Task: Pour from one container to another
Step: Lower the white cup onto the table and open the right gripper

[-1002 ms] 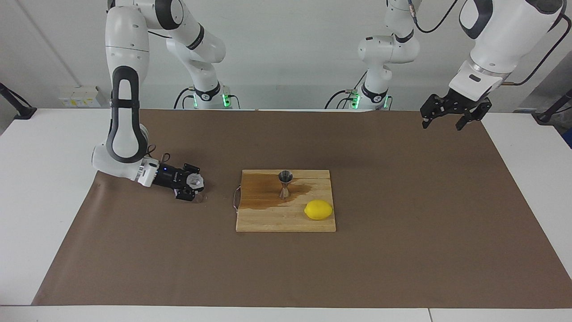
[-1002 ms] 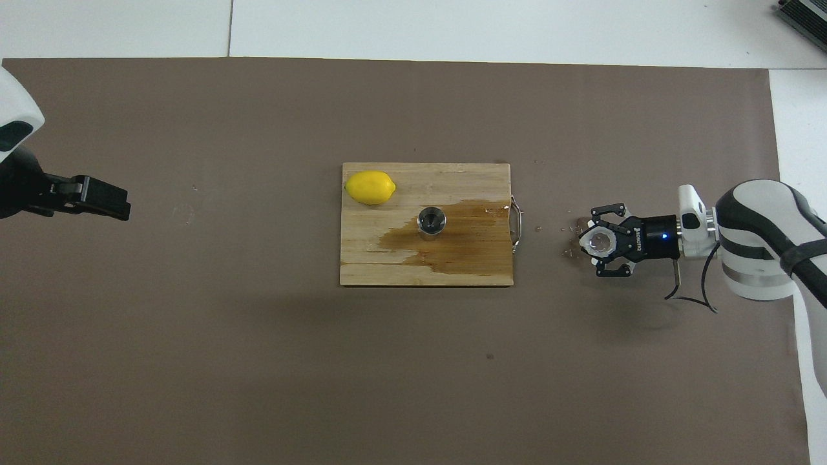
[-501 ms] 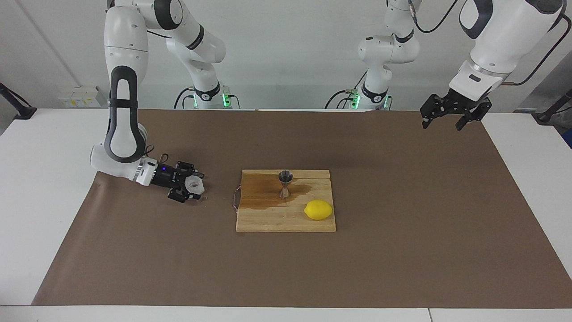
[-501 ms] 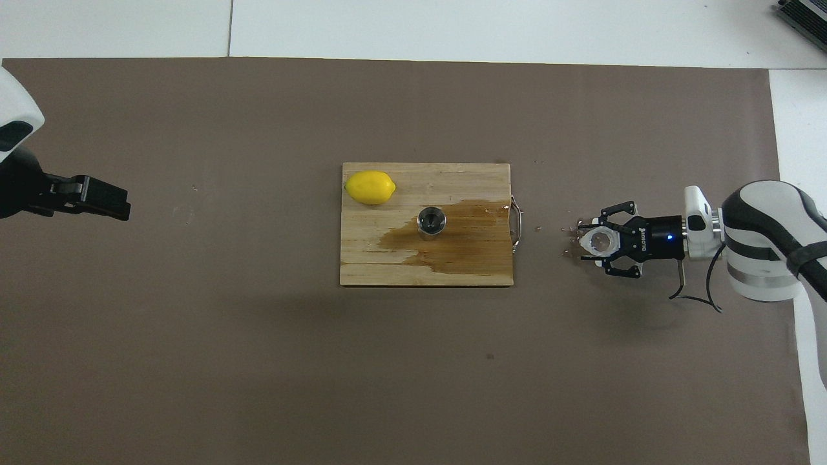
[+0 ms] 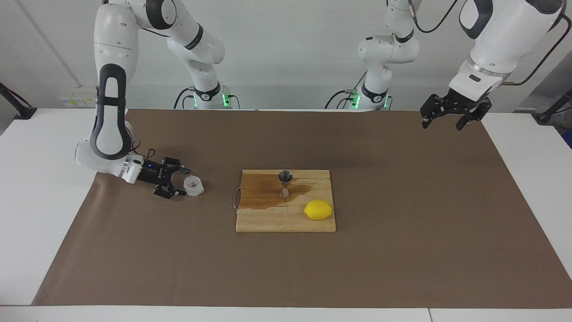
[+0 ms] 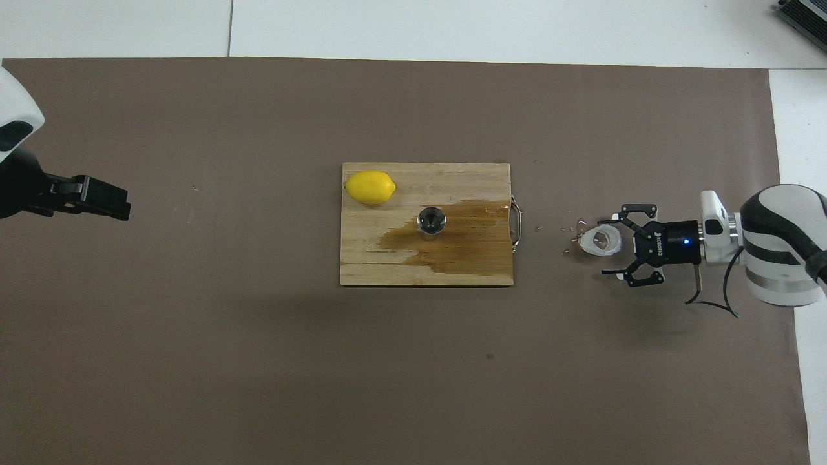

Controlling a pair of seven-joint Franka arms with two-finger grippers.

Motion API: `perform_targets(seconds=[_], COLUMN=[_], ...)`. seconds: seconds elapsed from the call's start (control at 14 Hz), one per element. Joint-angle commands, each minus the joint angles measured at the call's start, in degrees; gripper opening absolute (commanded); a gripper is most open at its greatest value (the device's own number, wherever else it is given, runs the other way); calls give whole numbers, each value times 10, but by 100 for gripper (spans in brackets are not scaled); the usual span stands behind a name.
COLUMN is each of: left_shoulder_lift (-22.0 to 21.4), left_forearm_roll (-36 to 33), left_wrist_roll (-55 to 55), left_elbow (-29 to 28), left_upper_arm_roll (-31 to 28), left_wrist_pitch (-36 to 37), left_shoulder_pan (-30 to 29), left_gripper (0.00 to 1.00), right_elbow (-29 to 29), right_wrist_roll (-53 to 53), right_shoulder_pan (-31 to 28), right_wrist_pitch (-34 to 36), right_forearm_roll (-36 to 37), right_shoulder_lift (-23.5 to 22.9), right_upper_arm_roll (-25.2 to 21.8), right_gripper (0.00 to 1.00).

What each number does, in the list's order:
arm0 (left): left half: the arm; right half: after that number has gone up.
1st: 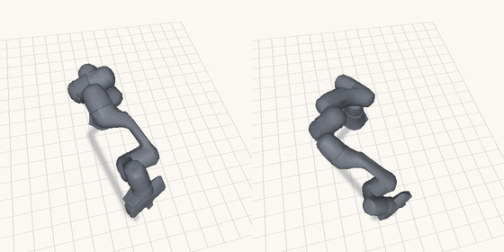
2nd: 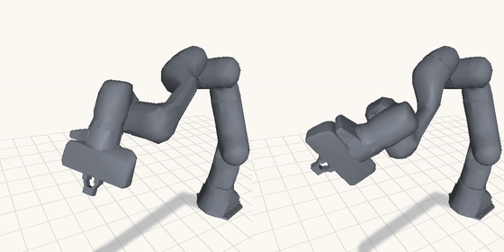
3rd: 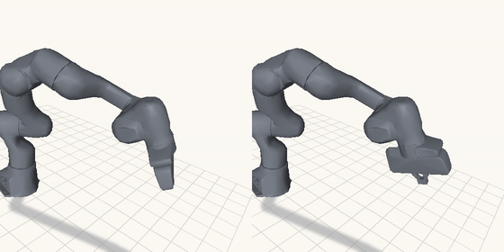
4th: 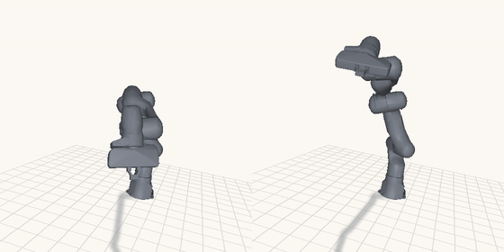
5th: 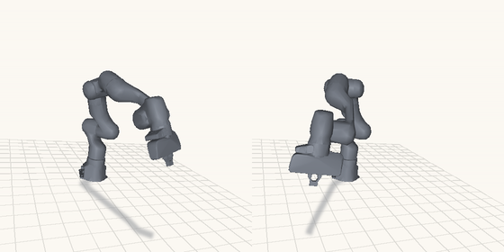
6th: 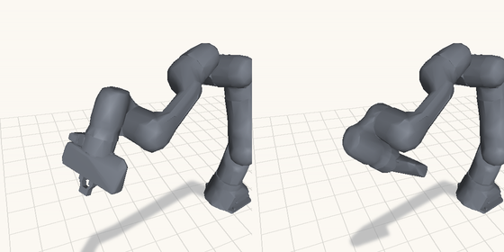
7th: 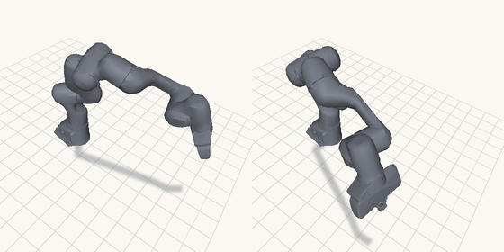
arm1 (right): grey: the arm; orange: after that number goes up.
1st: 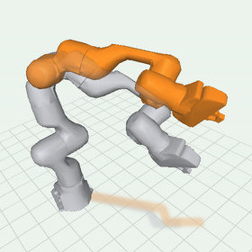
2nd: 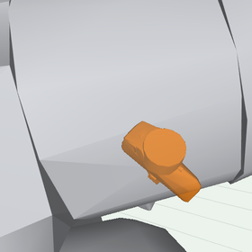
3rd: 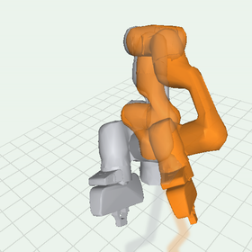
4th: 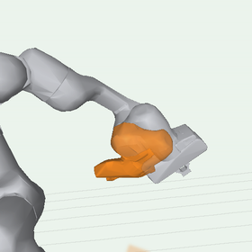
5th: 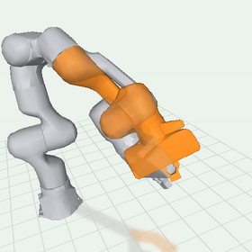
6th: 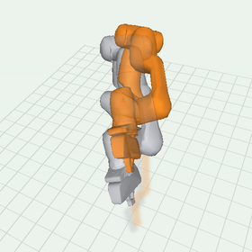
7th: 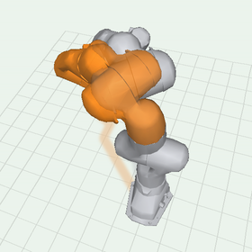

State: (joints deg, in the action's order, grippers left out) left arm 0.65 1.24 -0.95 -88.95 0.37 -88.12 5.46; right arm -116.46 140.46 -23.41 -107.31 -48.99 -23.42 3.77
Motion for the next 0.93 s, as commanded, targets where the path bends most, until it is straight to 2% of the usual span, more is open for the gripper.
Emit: perform_targets(seconds=[0.0, 0.14, 0.29, 0.5, 0.72, 0.86], left_shoulder_lift=[-4, -4, -4, -4, -4, -4], left_forearm_roll=[-10, -10, -10, -10, -10, -10], left_wrist_roll=[1, 1, 1, 1, 1, 1], left_elbow=[-5, -5, -5, -5, -5, -5], left_upper_arm_roll=[-3, -3, -3, -3, -3, -3], left_wrist_pitch=[4, 4, 4, 4, 4, 4], left_shoulder_pan=[3, 3, 3, 3, 3, 3], left_gripper=[100, 100, 100, 100, 100, 100], right_elbow=[1, 1, 1, 4, 10, 19], right_wrist_roll=[-88, -200, -303, -475, -642, -736], right_shoulder_pan=[-3, -1, 5, 36, 83, 104], right_wrist_pitch=[3, 5, 4, -26, -97, -105], right_forearm_roll=[67, 116, 127, 152, 234, 291], right_shoulder_lift=[70, 117, 138, 154, 156, 161], right_upper_arm_roll=[3, 4, 5, 5, 5, 5], right_gripper=[100, 100, 100, 100, 100, 100])
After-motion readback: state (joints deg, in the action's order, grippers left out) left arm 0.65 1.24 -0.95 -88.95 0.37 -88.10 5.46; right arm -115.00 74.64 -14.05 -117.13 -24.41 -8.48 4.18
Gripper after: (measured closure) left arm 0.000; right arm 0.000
